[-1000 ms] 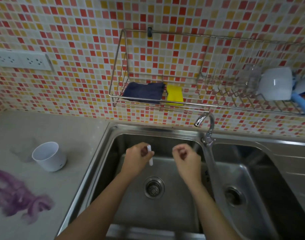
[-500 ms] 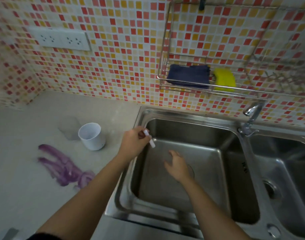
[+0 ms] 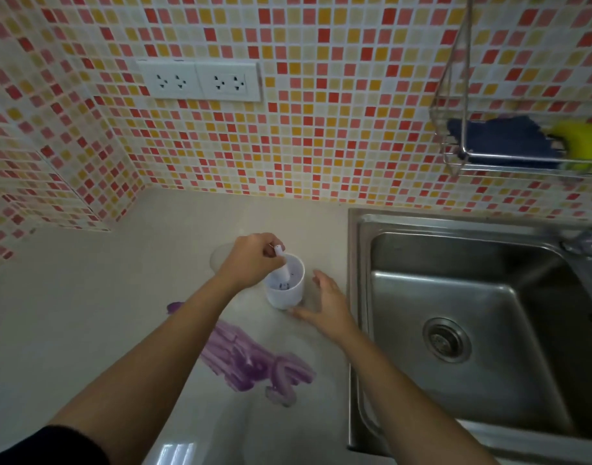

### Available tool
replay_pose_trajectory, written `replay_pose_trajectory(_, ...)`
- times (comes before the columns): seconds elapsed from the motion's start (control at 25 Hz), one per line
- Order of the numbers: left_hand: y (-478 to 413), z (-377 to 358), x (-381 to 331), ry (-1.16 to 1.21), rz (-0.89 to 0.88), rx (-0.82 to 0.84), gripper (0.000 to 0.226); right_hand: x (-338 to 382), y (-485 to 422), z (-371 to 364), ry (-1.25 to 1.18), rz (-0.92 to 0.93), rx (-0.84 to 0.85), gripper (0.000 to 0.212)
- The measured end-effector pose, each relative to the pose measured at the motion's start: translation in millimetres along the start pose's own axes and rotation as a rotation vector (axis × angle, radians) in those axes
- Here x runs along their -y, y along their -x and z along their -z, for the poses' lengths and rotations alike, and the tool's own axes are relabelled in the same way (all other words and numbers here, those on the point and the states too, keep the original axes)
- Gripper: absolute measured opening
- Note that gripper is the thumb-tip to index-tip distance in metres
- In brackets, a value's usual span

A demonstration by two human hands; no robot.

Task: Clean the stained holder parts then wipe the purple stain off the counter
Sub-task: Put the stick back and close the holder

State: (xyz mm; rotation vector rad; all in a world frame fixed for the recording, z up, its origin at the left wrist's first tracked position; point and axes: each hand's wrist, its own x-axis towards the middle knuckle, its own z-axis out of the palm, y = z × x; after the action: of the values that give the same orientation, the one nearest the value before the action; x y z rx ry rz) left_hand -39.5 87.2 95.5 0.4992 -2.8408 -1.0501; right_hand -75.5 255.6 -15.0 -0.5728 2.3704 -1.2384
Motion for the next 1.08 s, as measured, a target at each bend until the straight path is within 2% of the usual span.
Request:
replay_pose_trajectory(0.32, -8, -10, 31, -0.022, -0.080, 0.078, 0.012, 12, -9, -34, -0.176, 0.033, -0.126, 0.086)
replay_pose_trajectory(0.52, -12, -12, 31, -0.043, -0.119, 0.117, 0.011, 10, -11, -36, -0.206, 0.030, -0.129, 0.082)
replay_pose_trajectory(0.68, -14, -17, 25, -0.232, -0.175, 0.178, 0.014, 6, -13, -37, -0.184, 0.016, -0.108, 0.086)
replay_pose_trajectory(0.84, -12, -23, 17, -0.347, -0.126, 0.158, 0.023, 5, -14, -37, -0.144, 0.010, -0.112, 0.086)
replay_pose_trajectory(0.92, -11, -18, 20, -0.227, -0.092, 0.184, 0.030, 4, -14, -38, -0.145, 0.008, -0.105, 0.088)
replay_pose_trajectory(1.0, -9, -1, 26, 0.047, -0.004, 0.195, 0.051, 4, -15, -36, -0.134, 0.011, -0.111, 0.091)
replay_pose_trajectory(1.08, -11, 20, 36, 0.265, 0.059, 0.071, 0.061, 4, -16, -34, -0.134, 0.011, -0.108, 0.093)
